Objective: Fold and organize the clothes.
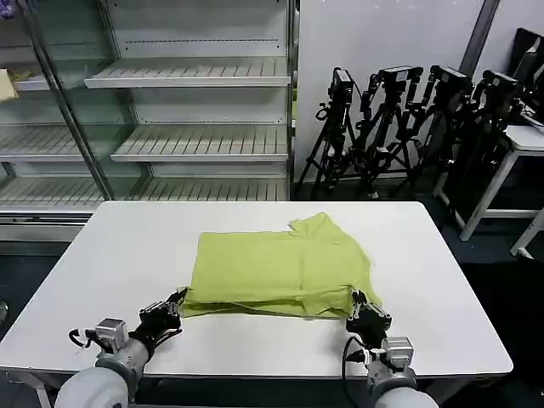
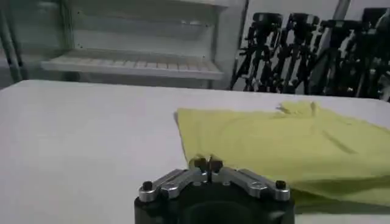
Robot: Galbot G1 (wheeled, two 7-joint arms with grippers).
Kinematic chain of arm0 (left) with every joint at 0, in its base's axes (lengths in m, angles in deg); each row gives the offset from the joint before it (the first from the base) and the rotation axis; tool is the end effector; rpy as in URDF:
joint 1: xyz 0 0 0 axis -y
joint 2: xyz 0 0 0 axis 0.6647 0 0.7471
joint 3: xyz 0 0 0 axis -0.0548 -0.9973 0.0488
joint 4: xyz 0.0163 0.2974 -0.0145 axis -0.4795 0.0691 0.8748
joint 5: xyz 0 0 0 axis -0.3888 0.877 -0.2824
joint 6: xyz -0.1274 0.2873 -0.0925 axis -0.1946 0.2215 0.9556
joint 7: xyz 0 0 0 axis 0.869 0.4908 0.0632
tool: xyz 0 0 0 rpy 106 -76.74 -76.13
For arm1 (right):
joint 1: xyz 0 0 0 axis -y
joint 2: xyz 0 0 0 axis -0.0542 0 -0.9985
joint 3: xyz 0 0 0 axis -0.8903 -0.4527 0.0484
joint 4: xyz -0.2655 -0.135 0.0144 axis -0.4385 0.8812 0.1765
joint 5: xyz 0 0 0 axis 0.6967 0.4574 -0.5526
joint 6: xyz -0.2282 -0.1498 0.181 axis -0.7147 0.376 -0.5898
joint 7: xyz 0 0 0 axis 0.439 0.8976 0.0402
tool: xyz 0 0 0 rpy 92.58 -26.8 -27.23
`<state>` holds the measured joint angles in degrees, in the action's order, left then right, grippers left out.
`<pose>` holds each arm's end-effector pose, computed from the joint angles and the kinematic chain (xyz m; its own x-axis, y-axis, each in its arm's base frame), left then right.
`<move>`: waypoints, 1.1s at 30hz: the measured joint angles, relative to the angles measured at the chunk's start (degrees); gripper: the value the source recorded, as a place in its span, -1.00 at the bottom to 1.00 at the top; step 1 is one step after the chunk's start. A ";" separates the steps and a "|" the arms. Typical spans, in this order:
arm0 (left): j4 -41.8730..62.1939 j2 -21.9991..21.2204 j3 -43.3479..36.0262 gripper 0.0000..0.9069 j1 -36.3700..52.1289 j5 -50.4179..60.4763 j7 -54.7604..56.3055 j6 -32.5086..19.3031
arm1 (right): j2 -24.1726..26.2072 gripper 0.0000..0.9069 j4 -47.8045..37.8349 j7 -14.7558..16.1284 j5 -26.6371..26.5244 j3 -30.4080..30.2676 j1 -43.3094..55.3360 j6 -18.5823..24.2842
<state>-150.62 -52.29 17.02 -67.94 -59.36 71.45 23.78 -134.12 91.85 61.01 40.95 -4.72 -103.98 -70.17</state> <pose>0.2261 0.0618 -0.2036 -0.8963 0.1823 0.4041 0.1579 0.9830 -0.0931 0.2156 0.0218 -0.2056 -0.9654 -0.0427 0.2573 -0.0562 0.9974 -0.0454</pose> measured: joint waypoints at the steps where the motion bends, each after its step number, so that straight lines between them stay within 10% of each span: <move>1: 0.38 0.07 -0.24 -0.91 0.40 0.00 -0.01 0.06 | 0.11 -1.00 -0.44 0.12 -0.07 -0.08 0.64 -0.17; 29: 6.12 -1.10 -5.95 -0.80 8.34 1.57 0.01 0.57 | 4.41 -1.00 -10.80 4.33 -2.00 -3.05 14.41 -4.30; 31: 6.45 -1.14 -6.18 -0.69 8.72 1.64 0.02 0.57 | 4.38 -1.00 -11.53 4.40 -1.88 -3.29 14.99 -4.46; 33: 6.78 -1.17 -6.33 0.31 8.99 1.65 0.00 0.57 | 4.32 -0.31 -12.08 4.43 -1.69 -3.49 15.44 -4.74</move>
<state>-143.84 -53.47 10.69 -58.95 -57.72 71.44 24.34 -129.80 79.77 65.44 39.26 -8.20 -88.54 -74.91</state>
